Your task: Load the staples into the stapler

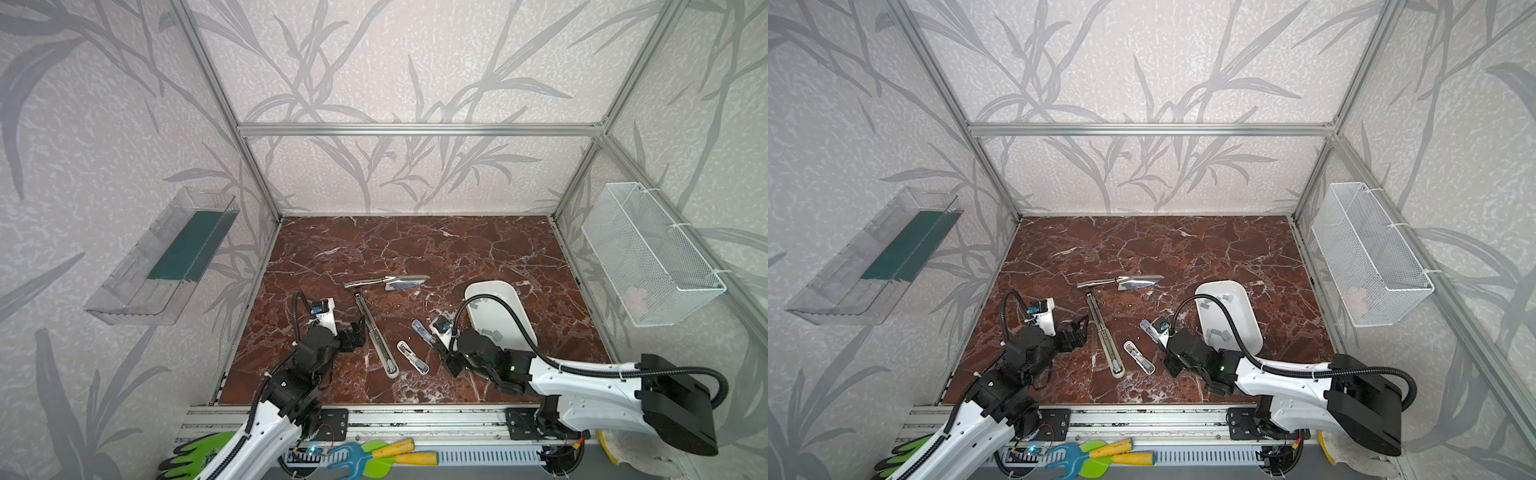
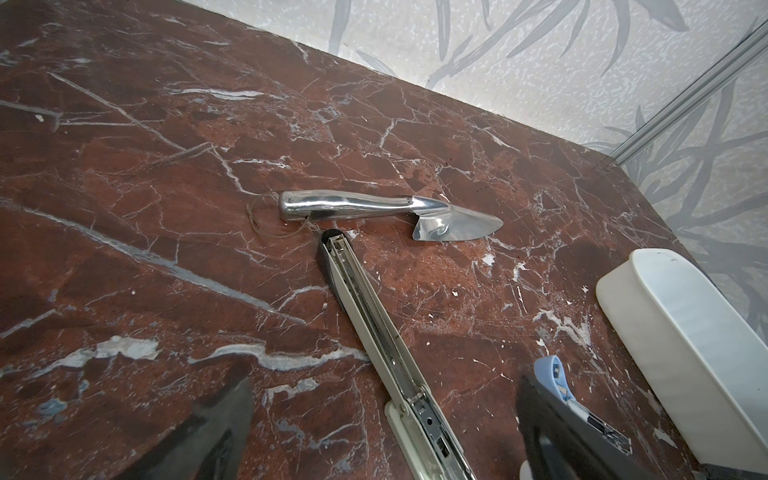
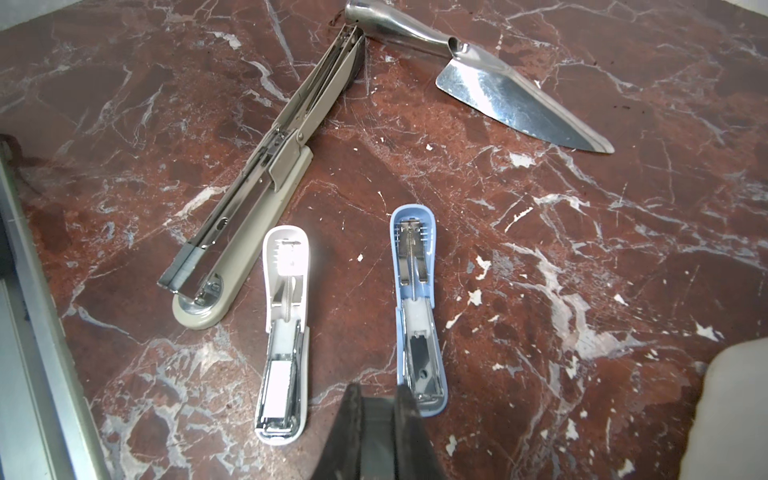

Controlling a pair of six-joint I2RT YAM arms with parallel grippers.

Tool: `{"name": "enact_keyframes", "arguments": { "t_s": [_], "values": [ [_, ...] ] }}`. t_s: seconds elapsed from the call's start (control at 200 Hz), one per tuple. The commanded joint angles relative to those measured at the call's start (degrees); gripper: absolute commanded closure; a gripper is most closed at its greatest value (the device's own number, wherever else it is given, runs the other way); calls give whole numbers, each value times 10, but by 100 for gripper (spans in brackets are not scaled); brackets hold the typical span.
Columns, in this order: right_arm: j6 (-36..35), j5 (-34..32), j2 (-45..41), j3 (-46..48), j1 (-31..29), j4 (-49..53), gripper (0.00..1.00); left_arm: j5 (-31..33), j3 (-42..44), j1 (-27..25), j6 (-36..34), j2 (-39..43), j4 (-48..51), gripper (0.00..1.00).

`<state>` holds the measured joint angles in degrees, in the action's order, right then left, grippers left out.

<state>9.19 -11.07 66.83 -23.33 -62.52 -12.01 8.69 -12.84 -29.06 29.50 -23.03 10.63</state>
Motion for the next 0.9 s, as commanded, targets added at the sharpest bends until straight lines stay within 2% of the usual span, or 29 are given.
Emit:
{"name": "enact_keyframes", "arguments": {
  "t_s": [0.0,0.155,0.35,0.46,0.485,0.57,0.9],
  "values": [
    [-26,-13,8,-9,4,-40,89,1,1,1,-4,-1,-10,1],
    [-12,-25,57,-39,20,-11,93,-1,1,1,-4,0,-10,1],
    [1,-12,100,-68,34,10,93,-3,1,2,-4,-1,-11,1],
    [7,-11,112,-76,34,19,93,-5,1,1,-4,-2,-11,1],
    [9,-9,115,-77,54,20,93,-6,1,2,-3,-2,-12,1],
    [16,7,122,-83,66,27,93,-13,2,2,-5,-4,-16,1],
    [13,30,149,-103,68,36,94,-36,0,2,-9,-33,-31,1]
  ]
}}
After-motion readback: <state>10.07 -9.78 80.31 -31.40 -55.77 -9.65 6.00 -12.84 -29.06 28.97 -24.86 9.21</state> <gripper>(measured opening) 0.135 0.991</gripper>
